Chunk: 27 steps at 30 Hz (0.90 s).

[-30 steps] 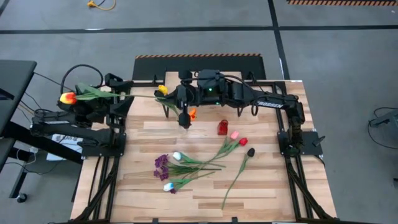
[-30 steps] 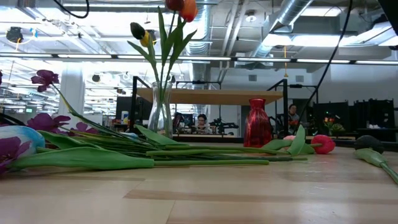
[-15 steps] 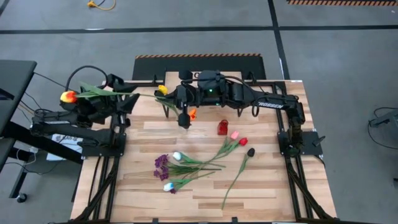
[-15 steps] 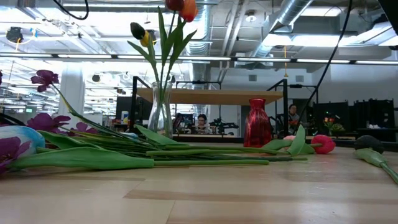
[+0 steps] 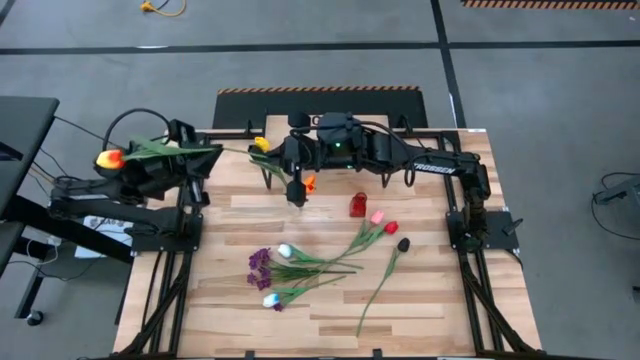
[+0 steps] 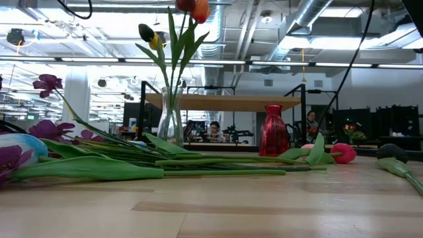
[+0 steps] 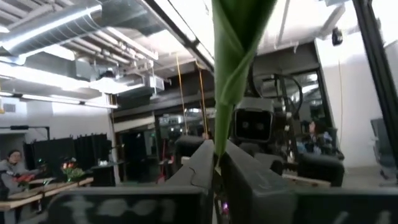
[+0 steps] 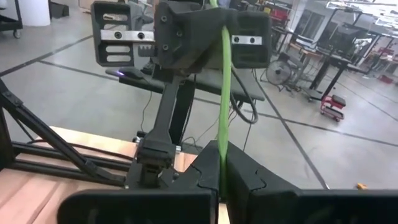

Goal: Pick and place flowers into a vace then onto a shelf
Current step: Put the yellow tulip into the transparent vase

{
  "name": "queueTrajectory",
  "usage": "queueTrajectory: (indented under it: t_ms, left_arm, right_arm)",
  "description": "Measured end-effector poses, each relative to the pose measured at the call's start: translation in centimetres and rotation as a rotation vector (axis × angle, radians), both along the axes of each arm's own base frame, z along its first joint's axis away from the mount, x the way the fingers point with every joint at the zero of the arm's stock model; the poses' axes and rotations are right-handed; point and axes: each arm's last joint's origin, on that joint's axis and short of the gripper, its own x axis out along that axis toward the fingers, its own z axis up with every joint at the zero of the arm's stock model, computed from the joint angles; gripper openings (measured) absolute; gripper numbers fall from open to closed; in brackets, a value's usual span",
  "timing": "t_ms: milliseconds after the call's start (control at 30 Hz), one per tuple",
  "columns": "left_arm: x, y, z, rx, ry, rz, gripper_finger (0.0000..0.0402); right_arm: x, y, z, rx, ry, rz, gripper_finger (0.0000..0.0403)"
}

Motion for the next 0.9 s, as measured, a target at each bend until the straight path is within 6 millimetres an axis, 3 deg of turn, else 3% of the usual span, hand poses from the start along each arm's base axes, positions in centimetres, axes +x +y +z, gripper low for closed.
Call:
queueTrajectory:
  t_ms: [200, 467, 667, 900]
  left_arm:
    - [0.0, 0.2, 1.2, -0.020, 0.136, 0.050, 0.0002]
    - [-0.2, 0.6, 4.0, -0.109, 0.466, 0.208, 0.0001]
    - [0.8, 0.8, 5.8, -0.182, 0.644, 0.253, 0.0000]
    - [3.1, 0.7, 7.0, -0.234, 0.826, 0.269, 0.0000]
  right_arm:
    - [0.0, 0.0, -0.2, -0.004, 0.017, -0.026, 0.0021]
    - [-0.4, 0.0, -0.6, -0.005, 0.090, -0.026, 0.0091]
    - [-1.7, 0.2, 0.7, -0.020, 0.066, -0.014, 0.0121]
    - [-4.7, 0.9, 3.5, -0.019, 0.031, 0.001, 0.0126]
